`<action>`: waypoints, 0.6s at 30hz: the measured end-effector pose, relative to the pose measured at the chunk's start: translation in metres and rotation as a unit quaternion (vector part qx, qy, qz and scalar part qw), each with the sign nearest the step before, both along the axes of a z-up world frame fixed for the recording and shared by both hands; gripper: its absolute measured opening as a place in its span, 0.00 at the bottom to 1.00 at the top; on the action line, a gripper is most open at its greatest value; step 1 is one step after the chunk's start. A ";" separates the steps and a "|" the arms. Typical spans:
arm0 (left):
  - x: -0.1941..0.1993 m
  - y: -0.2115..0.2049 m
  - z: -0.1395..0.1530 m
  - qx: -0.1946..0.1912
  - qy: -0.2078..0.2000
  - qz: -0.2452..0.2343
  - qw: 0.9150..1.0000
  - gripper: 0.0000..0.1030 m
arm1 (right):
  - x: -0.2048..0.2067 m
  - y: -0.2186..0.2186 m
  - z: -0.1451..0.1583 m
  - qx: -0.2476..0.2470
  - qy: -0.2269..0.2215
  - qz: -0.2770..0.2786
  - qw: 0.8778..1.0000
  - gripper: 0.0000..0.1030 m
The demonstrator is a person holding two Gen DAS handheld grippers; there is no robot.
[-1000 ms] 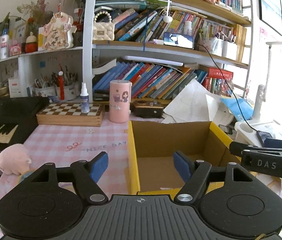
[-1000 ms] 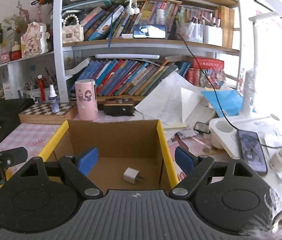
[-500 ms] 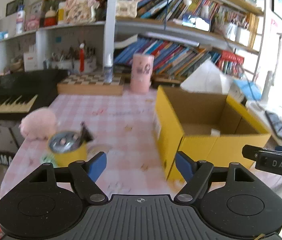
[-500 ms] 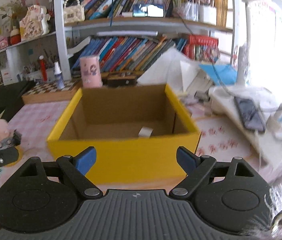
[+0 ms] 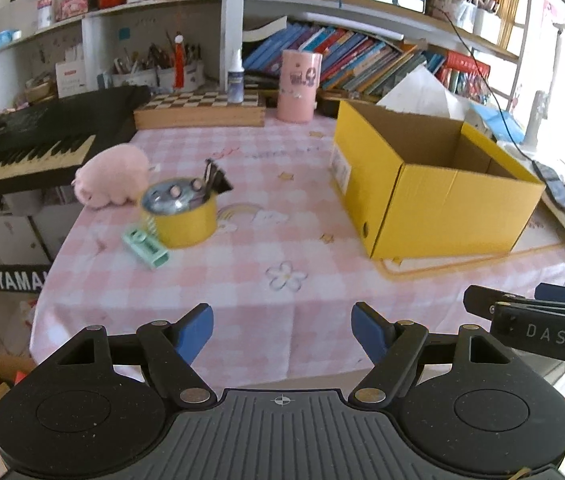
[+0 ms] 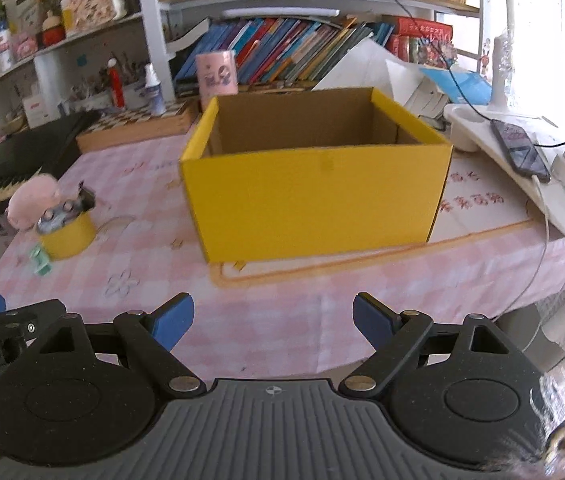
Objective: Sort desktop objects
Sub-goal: 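Lift both open tools out of the yellow box and back toward the table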
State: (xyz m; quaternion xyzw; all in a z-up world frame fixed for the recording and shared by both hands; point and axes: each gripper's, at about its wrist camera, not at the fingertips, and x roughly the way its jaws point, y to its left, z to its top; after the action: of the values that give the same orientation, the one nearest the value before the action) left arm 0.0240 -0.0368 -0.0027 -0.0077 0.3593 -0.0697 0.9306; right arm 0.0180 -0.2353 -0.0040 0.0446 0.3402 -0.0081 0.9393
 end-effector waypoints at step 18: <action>-0.029 0.064 -0.003 0.014 0.026 0.059 0.998 0.76 | -0.010 0.083 -0.012 -0.024 0.045 0.093 0.994 0.84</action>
State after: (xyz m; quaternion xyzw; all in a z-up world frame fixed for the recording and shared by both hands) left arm -0.0046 0.0277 -0.0061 -0.0179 0.3836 -0.0094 0.9233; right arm 0.0078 -0.1525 -0.0158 -0.0098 0.3846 0.0688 0.9205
